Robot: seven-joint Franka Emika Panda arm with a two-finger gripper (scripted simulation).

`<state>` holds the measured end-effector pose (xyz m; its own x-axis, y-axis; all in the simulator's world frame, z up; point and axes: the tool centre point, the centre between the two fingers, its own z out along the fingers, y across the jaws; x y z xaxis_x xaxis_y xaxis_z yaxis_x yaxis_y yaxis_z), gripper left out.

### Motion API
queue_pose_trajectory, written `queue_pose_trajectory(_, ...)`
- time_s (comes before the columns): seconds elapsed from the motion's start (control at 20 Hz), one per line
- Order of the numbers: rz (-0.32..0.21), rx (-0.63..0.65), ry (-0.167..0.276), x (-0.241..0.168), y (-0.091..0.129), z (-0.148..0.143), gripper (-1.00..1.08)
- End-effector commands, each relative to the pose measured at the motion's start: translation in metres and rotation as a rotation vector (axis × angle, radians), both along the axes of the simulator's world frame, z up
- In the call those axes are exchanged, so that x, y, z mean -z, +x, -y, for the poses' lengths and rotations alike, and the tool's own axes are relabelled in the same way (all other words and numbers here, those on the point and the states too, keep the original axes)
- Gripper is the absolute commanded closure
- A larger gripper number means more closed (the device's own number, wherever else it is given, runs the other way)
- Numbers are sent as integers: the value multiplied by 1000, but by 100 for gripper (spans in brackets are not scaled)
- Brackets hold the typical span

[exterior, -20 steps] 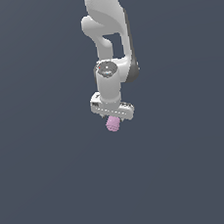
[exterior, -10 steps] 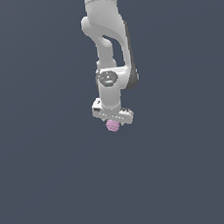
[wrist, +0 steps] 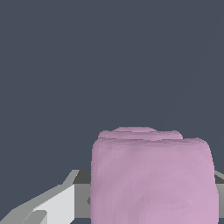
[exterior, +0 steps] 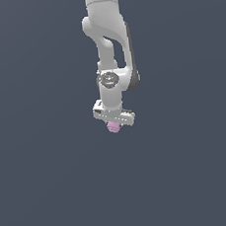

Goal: Pick up the object and move it to a goal position.

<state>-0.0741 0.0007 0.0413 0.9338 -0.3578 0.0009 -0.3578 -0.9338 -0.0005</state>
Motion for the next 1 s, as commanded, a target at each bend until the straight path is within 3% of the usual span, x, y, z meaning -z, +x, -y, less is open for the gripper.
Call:
queue_pose_trajectory(0.0,-1,1,0,1,0,1,108)
queue_pose_trajectory(0.5,0,1,0,-13,-6,16,108)
queue_pose_trajectory(0.95,0,1,1,-62,-28,75,108)
